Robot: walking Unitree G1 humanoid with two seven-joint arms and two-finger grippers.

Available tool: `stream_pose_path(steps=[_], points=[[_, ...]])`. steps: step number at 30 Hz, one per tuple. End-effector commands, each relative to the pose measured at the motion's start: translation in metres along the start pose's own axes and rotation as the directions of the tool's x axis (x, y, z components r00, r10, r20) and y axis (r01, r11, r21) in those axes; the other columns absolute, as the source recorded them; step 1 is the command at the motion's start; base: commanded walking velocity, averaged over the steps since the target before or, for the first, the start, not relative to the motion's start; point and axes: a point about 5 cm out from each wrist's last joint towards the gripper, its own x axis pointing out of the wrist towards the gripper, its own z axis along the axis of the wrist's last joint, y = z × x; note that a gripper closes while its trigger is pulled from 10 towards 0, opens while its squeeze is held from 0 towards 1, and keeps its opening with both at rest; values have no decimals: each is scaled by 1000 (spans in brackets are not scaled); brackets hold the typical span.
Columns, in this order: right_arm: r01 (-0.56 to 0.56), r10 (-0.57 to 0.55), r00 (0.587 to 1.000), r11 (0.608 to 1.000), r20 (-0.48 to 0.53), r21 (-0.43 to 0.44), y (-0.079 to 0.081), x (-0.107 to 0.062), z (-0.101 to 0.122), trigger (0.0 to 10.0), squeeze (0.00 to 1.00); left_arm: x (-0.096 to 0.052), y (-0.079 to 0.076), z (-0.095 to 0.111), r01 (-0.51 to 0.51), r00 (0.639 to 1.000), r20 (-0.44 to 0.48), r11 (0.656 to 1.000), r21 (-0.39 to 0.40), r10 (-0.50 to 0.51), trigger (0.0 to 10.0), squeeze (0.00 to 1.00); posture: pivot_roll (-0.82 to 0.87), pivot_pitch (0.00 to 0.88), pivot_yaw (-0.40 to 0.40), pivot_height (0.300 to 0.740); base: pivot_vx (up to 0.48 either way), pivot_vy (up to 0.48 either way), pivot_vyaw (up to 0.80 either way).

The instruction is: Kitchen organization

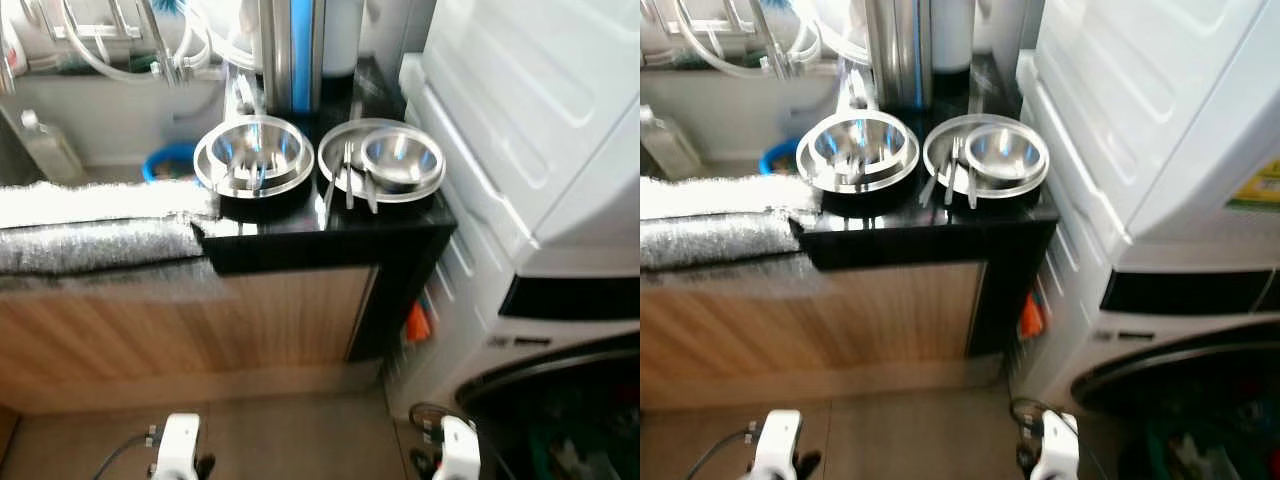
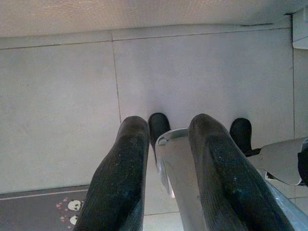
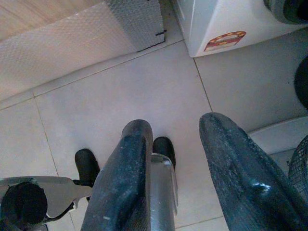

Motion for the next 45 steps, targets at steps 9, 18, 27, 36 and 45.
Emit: stream_pose_path(steps=[9, 18, 27, 36, 45], points=[[3, -3, 1000, 1000, -4, 10, 1, 0, -2, 10000, 0, -1, 1, -7, -5, 1000, -27, 1000, -15, 5, 10000, 0, -57, 76, -42, 740, 0, 281, 0], [7, -7, 1000, 1000, -9, 6, 1, 0, -2, 10000, 0, -1, 1, -7, -7, 1000, -26, 1000, -15, 6, 10000, 0, -55, 75, -43, 740, 0, 304, -259], [8, -8, 1000, 1000, 6, 15, 1, 0, 0, 10000, 0, -1, 2, -7, -6, 1000, -25, 1000, -16, 5, 10000, 0, -55, 74, -41, 740, 0, 302, 0], [5, -6, 1000, 1000, 12, 16, 1, 0, 0, 10000, 0, -1, 2, -7, -4, 1000, -25, 1000, -18, 4, 10000, 0, -54, 73, -41, 740, 0, 303, 0], [3, -2, 1000, 999, 22, -45, 2, 1, 4, 10000, 0, -1, 1, -7, -3, 1000, -25, 1000, -19, 3, 10000, 0, -52, 70, -41, 740, 0, 300, 356]])
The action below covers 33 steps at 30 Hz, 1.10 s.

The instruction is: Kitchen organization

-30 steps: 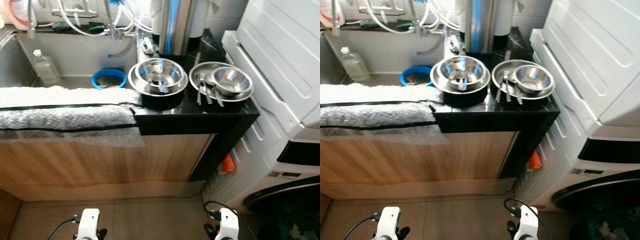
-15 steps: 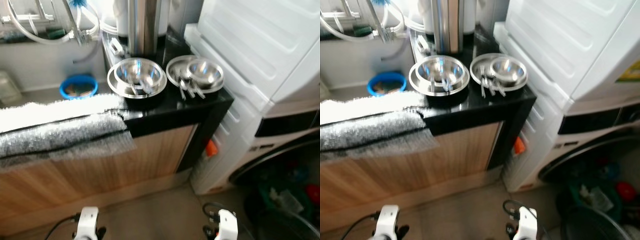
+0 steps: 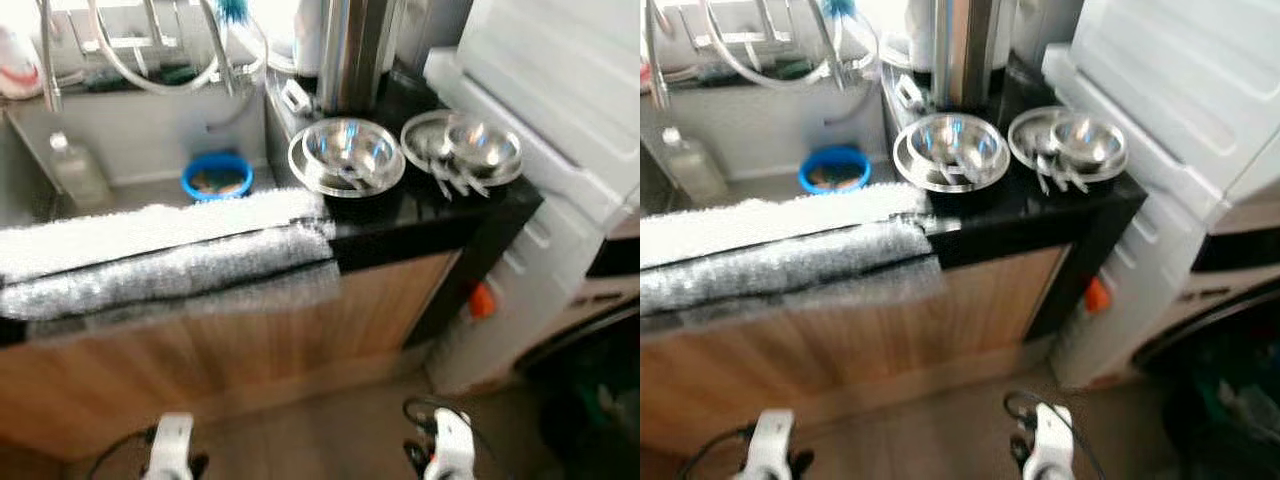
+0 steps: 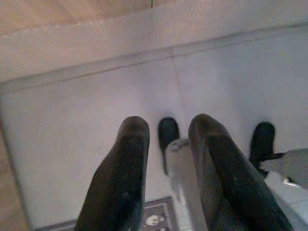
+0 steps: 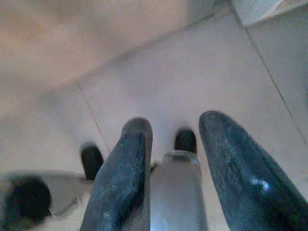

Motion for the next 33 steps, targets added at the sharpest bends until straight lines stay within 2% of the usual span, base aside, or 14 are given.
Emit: stream_pose_path(steps=[1, 16, 29, 33], points=[[-8, 8, 1000, 1000, 15, 1, 4, 1, 4, 10000, 0, -4, 4, -16, -11, 999, -52, 1000, -9, 11, 10000, 0, -53, 67, -41, 740, 0, 0, 800], [-16, 16, 1000, 1000, 15, 6, 5, 1, 3, 10000, 0, -4, 5, -17, -5, 999, -51, 1000, 7, 5, 10000, 0, -48, 29, -33, 740, 0, 0, 751], [-2, 2, 1000, 999, 17, 39, 6, 1, 2, 10000, 0, -5, 6, -17, 1, 999, -54, 1000, 20, 0, 10000, 0, -50, 14, -23, 740, 0, 0, 0], [5, -6, 1000, 999, 17, 40, 5, 1, 3, 10000, 0, -5, 7, -16, 1, 999, -53, 1000, 17, 0, 10000, 0, -51, 37, -24, 740, 0, 0, 0]])
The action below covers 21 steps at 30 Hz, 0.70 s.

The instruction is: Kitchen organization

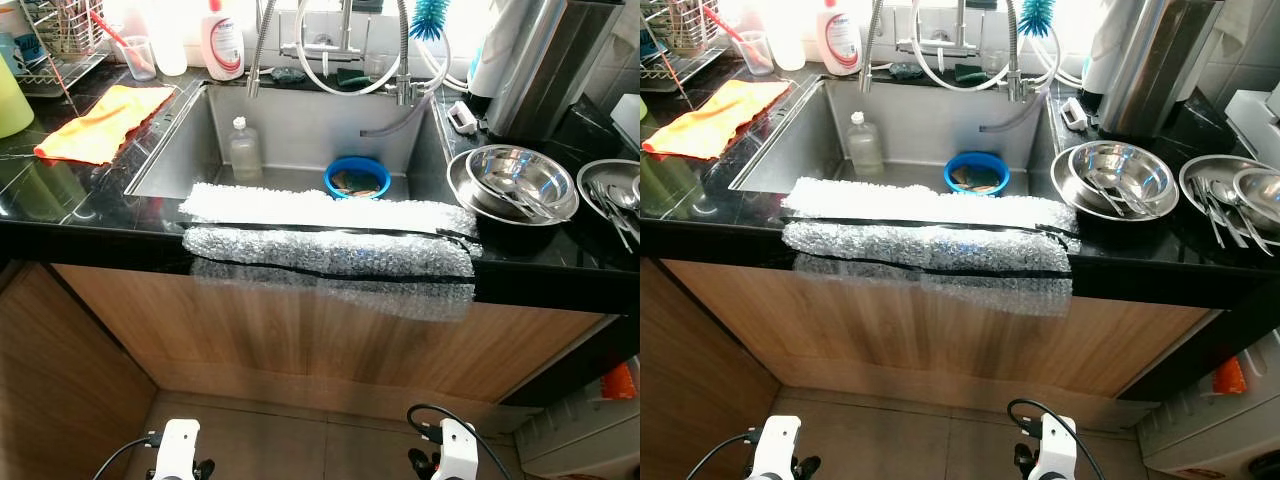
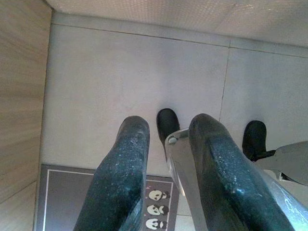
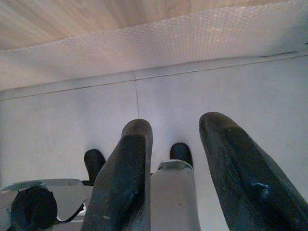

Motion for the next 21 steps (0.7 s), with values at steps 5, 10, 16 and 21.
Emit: stream_pose_path(steps=[5, 10, 16, 21], points=[[15, -15, 1000, 1000, -1, 8, -3, 0, 1, 10000, 0, -1, 0, -5, -2, 1000, -19, 1000, 1, 2, 10000, 0, -50, 48, -26, 740, 0, 0, 0], [24, -24, 1000, 1000, 0, 7, -5, -1, 1, 10000, 0, -1, 0, -4, -6, 1000, -16, 1000, 11, 6, 10000, 0, -53, 57, -25, 740, 0, 0, 0], [-56, 81, 991, 976, 110, -208, -4, -4, 10, 10000, 0, -1, 1, 4, -27, 996, 84, 998, 50, 22, 10000, 0, -63, 64, -25, 740, 0, 0, 0], [53, -17, 957, 992, 288, -118, -38, -18, 18, 10000, 0, -3, 2, 7, -41, 990, 138, 999, 35, 35, 10000, 0, -84, 62, -18, 740, 0, 0, 0]])
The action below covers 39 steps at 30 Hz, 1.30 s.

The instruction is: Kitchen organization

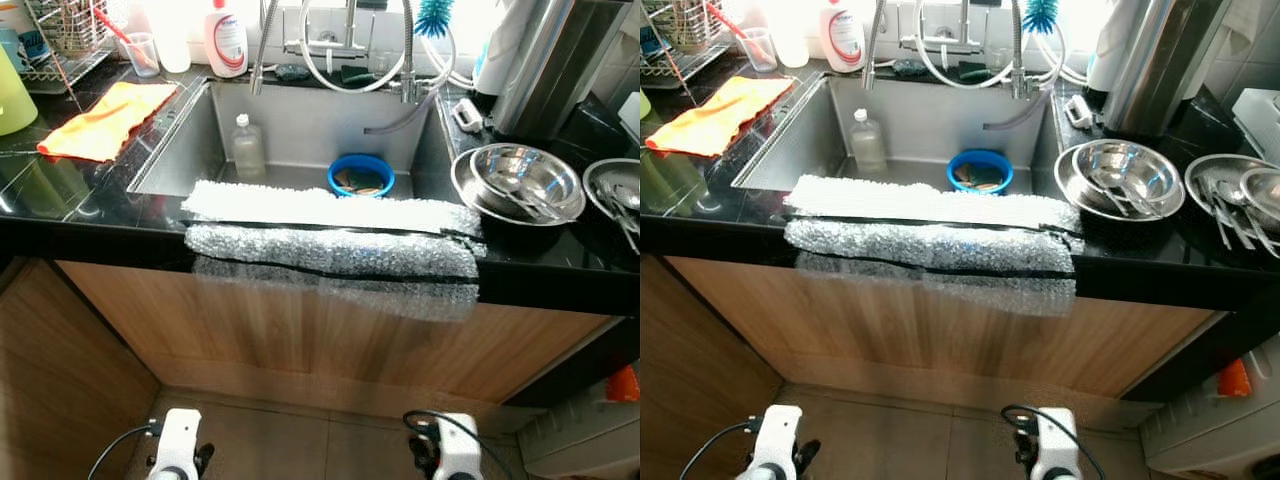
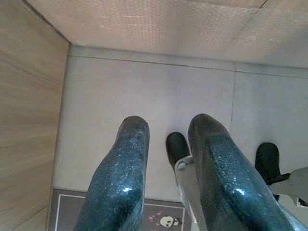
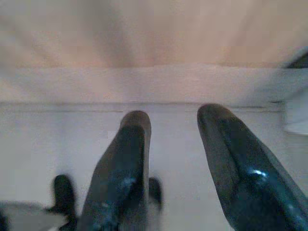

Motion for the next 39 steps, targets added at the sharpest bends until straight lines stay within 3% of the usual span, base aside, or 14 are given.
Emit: stream_pose_path(steps=[1, 7, 8, 12, 14, 15, 18, 23, 25, 27, 31, 32, 34, 39], points=[[15, -15, 997, 1000, 77, 9, -5, -4, 4, 10000, 0, -2, 1, -3, -12, 1000, 16, 1000, -16, 12, 10000, 0, -84, 62, -18, 740, 0, 0, 0], [37, -29, 967, 999, 254, -28, -12, -16, 22, 10000, 0, -3, 1, -1, -20, 998, 63, 1000, 7, 19, 10000, 0, -87, 48, -13, 740, 0, 0, 0], [34, -17, 945, 998, 326, -47, -12, -23, 35, 10000, 0, -4, 2, 1, -27, 996, 88, 1000, 3, 27, 10000, 0, -88, 35, -11, 740, 0, 0, 0], [14, 12, 922, 998, 387, -64, -7, -30, 48, 10000, 0, -5, 2, 3, -32, 992, 120, 999, 19, 30, 10000, 0, -87, 18, -9, 740, 0, 0, 0], [15, 10, 919, 998, 393, -59, -6, -30, 52, 10000, 0, -12, 8, 44, -28, 918, 398, 998, 51, 6, 10000, 0, -86, 14, -10, 740, 0, 0, 0], [14, 9, 919, 998, 394, -58, -5, -28, 52, 10000, 0, -32, 11, 77, -26, 830, 558, 997, 75, -21, 10000, 0, -80, 2, -8, 740, 0, 0, 0], [12, 10, 920, 999, 392, -53, -1, -28, 54, 10000, 0, -43, 12, 86, -16, 811, 584, 996, 85, -36, 10000, 0, -74, 0, -6, 740, 0, 0, 0], [5, 13, 928, 999, 373, -45, 6, -33, 53, 10000, 0, -47, 16, 73, -11, 823, 566, 996, 86, -39, 10000, 0, -78, 0, -3, 740, 0, 0, 0], [7, 7, 929, 999, 370, -35, 7, -38, 51, 10000, 0, -54, 18, 68, -13, 824, 565, 997, 82, -35, 10000, 0, -70, 0, -2, 740, 0, 0, 0], [21, -13, 924, 1000, 381, -18, 6, -47, 49, 10000, 0, -76, 22, 69, -37, 826, 564, 997, 62, -4, 10000, 0, -73, 0, 2, 740, 0, 0, 0], [23, -12, 918, 999, 397, -24, 8, -54, 52, 10000, 0, -87, 30, 69, -82, 820, 571, 994, 68, 29, 10000, 0, -74, 0, 8, 740, 0, 0, 0], [24, -8, 905, 999, 426, -32, 11, -61, 60, 10000, 0, -95, 37, 71, -125, 809, 584, 991, 57, 68, 10000, 0, -71, 0, 9, 740, 0, 0, 0], [26, -9, 901, 999, 435, -33, 12, -63, 63, 10000, 0, -99, 39, 73, -138, 803, 590, 989, 54, 80, 10000, 0, -71, 0, 9, 740, 0, 0, 0], [51, -26, 857, 998, 514, -35, 17, -84, 93, 10000, 0, -126, 56, 95, -259, 733, 647, 966, -24, 212, 10000, 0, -68, 0, 13, 740, 0, 0, 0]])
